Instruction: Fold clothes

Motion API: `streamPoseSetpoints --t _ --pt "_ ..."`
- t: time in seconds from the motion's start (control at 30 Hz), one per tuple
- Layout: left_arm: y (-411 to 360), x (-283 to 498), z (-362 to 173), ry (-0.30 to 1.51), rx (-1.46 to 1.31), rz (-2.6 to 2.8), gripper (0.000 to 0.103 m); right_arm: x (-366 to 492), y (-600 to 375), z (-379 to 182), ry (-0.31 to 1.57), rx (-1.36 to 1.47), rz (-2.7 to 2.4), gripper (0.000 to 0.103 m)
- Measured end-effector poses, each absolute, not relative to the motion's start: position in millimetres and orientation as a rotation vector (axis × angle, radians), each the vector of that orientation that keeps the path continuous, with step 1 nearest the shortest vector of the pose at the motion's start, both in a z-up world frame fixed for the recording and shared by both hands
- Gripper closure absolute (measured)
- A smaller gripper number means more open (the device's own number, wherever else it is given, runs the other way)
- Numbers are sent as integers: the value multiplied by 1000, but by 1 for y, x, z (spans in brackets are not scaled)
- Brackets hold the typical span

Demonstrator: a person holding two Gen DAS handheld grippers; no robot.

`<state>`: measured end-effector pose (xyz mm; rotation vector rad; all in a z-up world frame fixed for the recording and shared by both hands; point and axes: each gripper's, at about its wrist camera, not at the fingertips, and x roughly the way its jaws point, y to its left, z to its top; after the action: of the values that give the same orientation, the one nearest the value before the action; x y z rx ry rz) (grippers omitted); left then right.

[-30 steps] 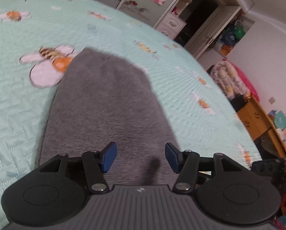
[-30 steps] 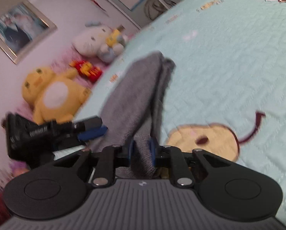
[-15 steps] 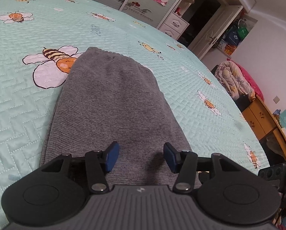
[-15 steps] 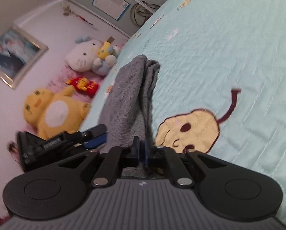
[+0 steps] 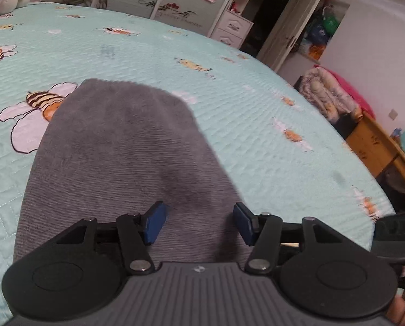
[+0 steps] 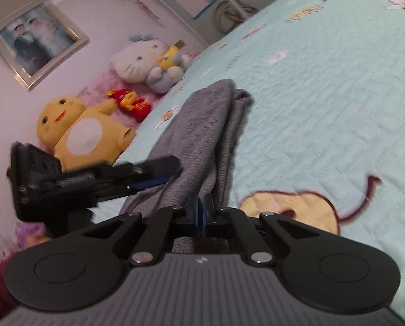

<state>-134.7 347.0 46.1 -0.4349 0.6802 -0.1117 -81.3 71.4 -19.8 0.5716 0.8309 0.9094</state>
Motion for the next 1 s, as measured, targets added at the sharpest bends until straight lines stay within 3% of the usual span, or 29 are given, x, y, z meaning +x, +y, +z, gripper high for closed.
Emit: streamPoseSetpoints --t 0.33,0.87,0.93,1.0 --pt "340 -129 44 699 -383 -61 50 -88 52 -40 845 708 828 103" --pt "322 -128 45 696 -298 -58 35 -83 49 -16 813 699 834 97" --pt "322 -128 45 694 -306 -62 33 -77 59 -14 835 648 851 95" --pt "323 -127 45 694 -312 -65 32 -71 71 -19 877 620 875 84"
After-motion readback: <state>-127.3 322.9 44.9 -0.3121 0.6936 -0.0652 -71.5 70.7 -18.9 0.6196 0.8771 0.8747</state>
